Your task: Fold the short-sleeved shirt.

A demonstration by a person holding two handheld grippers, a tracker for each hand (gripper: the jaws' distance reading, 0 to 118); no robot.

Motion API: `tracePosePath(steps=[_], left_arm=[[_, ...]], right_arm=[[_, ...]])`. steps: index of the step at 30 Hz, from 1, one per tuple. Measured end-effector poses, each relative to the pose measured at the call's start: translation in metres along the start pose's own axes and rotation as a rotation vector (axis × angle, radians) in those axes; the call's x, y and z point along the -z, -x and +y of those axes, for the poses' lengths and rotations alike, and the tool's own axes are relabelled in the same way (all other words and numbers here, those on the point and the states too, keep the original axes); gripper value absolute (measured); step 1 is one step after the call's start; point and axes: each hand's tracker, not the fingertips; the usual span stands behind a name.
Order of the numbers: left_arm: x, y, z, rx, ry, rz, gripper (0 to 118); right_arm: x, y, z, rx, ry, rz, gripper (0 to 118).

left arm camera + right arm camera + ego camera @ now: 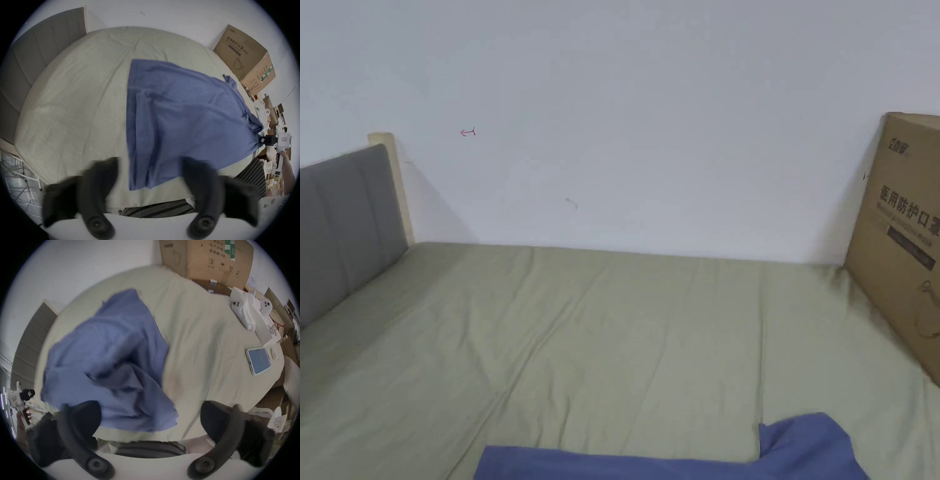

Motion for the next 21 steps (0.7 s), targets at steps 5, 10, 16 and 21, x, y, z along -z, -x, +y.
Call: tracePosePath(steps=[5, 10, 16, 21], left_arm=[[-0.053, -0.015, 0.029, -0.088, -0.299, -0.11, 118], [-0.089, -0.068, 0.055, -0.01, -0.561, -0.135, 68], [-0.071, -0.081, 0.098, 0.033, -0.598, -0.152, 1], [-0.001, -0.05, 0.18, -0.008, -0.241, -0.009, 1]], right_arm=[[-0.046, 0.041, 0.026, 0.029, -0.245, 0.152, 117], [-0.069, 0.096, 0.045, -0.022, -0.551, 0.275, 94], [-0.072, 0.147, 0.075, -0.081, -0.711, 0.241, 0], [-0.058, 0.153, 0.091, -0.068, -0.672, 0.311, 0]])
